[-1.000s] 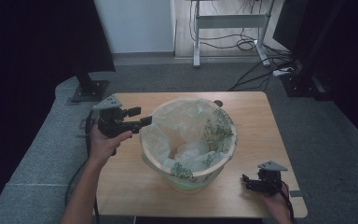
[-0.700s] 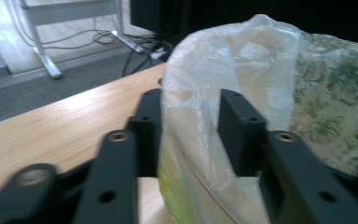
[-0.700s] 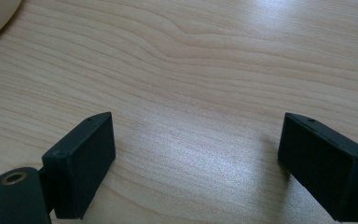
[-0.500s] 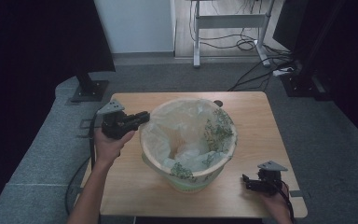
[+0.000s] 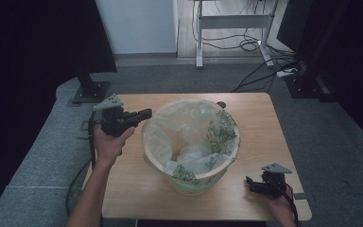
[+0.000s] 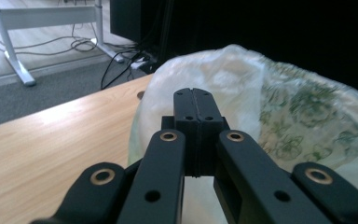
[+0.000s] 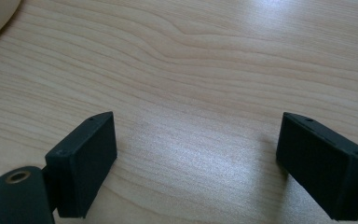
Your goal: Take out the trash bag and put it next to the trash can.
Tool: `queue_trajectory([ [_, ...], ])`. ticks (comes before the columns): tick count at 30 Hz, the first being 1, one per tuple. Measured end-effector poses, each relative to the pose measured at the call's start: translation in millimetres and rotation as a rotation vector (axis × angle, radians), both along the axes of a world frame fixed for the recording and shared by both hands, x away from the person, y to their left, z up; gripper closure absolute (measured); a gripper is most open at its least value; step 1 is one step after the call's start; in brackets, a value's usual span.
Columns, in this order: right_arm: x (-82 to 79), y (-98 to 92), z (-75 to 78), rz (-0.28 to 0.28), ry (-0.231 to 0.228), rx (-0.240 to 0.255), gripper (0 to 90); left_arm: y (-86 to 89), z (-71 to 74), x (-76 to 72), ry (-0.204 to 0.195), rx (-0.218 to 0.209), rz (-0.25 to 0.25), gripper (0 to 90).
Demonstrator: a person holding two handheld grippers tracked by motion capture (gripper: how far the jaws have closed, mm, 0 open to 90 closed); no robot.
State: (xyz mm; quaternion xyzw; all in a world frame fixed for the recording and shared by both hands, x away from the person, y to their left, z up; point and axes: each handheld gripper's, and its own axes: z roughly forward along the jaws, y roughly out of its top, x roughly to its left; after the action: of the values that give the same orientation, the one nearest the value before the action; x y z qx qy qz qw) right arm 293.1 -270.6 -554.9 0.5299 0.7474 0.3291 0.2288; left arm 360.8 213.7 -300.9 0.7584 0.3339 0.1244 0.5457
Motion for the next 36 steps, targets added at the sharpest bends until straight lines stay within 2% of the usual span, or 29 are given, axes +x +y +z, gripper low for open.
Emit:
queue_trajectory([
  [2,0.0,0.0,0.0,0.000,0.000,0.000,12.0,-4.6,5.7,-2.3,-0.009,0.011,0.001,90.0],
  [4,0.0,0.1,-0.2,-0.002,-0.002,0.001,12.1,-7.0,7.2,-5.1,-0.040,0.034,0.039,90.0],
  [5,-0.1,0.1,-0.2,-0.002,-0.002,0.001,12.2,-7.3,6.8,-5.9,-0.051,0.045,0.055,84.8],
  [6,-0.1,0.1,-0.2,-0.002,-0.002,0.001,12.2,-7.3,6.8,-5.9,-0.051,0.045,0.055,73.4],
  [7,-0.1,0.0,-0.2,-0.002,-0.002,0.001,12.2,-7.5,2.4,-6.0,-0.037,0.090,0.087,58.1],
  [8,-0.1,0.0,-0.2,-0.002,-0.002,0.001,12.2,-7.5,2.4,-6.0,-0.037,0.090,0.087,53.3],
  [9,0.0,0.0,-0.1,-0.002,-0.002,0.001,12.2,-6.6,-1.1,-6.1,-0.028,0.104,0.096,53.3],
  [10,0.0,0.0,-0.1,-0.001,-0.002,0.001,12.2,-5.6,-4.1,-5.2,-0.009,0.107,0.092,47.6],
  [11,0.1,-0.1,-0.2,-0.001,-0.003,0.001,12.2,-4.5,-7.4,-4.7,0.001,0.109,0.088,45.8],
  [14,0.1,-0.1,-0.2,-0.001,-0.003,0.000,12.3,-3.7,-16.4,-3.7,0.012,0.121,0.083,52.5],
  [16,0.0,-0.1,-0.2,-0.002,-0.003,0.001,12.3,-3.5,-19.9,-3.3,0.012,0.119,0.085,62.3],
  [19,0.1,-0.2,-0.2,-0.002,-0.004,0.001,12.5,-3.0,-21.2,-2.1,0.018,0.101,0.060,77.4],
  [23,0.1,-0.2,-0.2,-0.002,-0.004,0.000,12.6,-3.3,-21.5,-0.7,0.027,0.100,0.060,89.8],
  [27,-0.6,-0.4,0.0,-0.001,-0.011,0.000,14.7,-4.0,-21.1,-0.8,0.030,0.092,0.058,90.0],
  [30,-1.8,0.7,3.0,-0.016,0.005,-0.006,16.1,-3.3,-18.9,-0.8,0.026,0.080,0.049,90.0],
  [32,-4.5,2.3,11.8,-0.002,-0.033,0.000,16.0,-2.3,-14.2,-0.9,0.015,0.060,0.037,90.0],
  [36,-13.8,1.8,40.9,0.050,-0.127,0.074,16.2,-3.4,-8.7,0.6,0.006,0.037,0.018,90.0],
])
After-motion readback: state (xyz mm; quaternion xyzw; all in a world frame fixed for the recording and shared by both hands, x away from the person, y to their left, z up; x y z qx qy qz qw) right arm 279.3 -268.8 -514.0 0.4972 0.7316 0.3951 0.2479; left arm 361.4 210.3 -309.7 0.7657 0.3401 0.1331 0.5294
